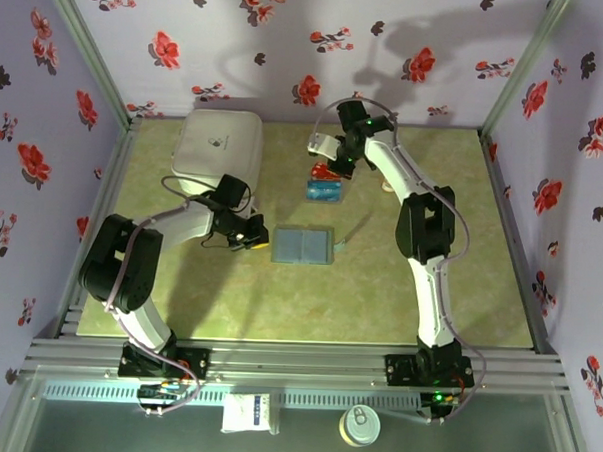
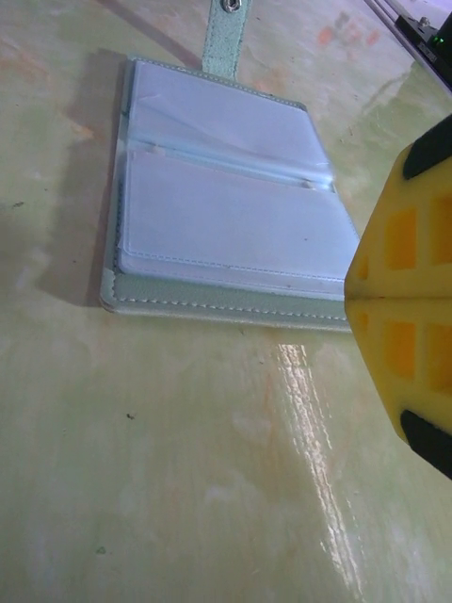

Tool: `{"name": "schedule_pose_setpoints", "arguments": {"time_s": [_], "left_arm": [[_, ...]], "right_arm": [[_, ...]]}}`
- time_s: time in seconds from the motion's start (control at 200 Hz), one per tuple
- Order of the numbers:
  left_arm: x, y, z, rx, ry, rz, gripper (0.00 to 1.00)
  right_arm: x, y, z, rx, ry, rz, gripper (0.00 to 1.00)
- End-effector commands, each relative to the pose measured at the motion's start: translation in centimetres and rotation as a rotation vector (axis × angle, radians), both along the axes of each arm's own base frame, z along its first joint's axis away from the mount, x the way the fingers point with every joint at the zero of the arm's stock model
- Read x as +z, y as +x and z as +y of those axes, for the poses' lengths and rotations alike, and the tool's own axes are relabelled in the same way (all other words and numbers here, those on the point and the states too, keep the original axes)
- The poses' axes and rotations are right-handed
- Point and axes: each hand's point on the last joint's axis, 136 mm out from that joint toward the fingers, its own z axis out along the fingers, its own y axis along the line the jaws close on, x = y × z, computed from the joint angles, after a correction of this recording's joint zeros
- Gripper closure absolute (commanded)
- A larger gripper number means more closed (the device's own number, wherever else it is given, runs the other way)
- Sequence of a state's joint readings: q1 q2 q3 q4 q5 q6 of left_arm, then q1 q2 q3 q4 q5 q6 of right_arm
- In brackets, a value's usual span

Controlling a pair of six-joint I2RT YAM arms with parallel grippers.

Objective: Take the credit cards out of the card holder

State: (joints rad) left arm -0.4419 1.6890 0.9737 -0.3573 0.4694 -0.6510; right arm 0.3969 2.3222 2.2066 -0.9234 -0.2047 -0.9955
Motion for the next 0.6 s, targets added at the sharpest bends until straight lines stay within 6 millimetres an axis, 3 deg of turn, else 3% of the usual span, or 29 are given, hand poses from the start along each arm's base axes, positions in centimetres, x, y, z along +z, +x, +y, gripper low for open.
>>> {"name": "schedule_pose_setpoints", "arguments": {"time_s": [0.0, 0.1, 0.35, 0.5, 0.595], "left_arm": [[0.4, -0.1, 0.7, 0.01, 0.014, -0.008, 1.0], [0.5, 0.0, 0.6, 0.011, 0.009, -0.014, 1.0], [0.4, 0.7, 0.0, 0.006, -0.012, -0.02, 1.0], [0.4, 1.2, -0.4, -0.001, -0.028, -0.029, 1.0], [0.4, 1.5, -0.7, 0.0, -0.043, -0.038, 1.0]], "right_arm": [[0.9, 1.5, -0.2, -0.01, -0.004, -0.058, 0.9], [2.0, 2.1, 0.0, -0.042, 0.022, -0.089, 0.81], [4.9, 2.2, 0.1, -0.146, 0.104, -0.137, 0.8], [6.1, 2.0, 0.5, -0.365, 0.247, -0.1, 0.75], [6.3, 0.9, 1.3, -0.524, 0.37, -0.031, 0.73]]}}
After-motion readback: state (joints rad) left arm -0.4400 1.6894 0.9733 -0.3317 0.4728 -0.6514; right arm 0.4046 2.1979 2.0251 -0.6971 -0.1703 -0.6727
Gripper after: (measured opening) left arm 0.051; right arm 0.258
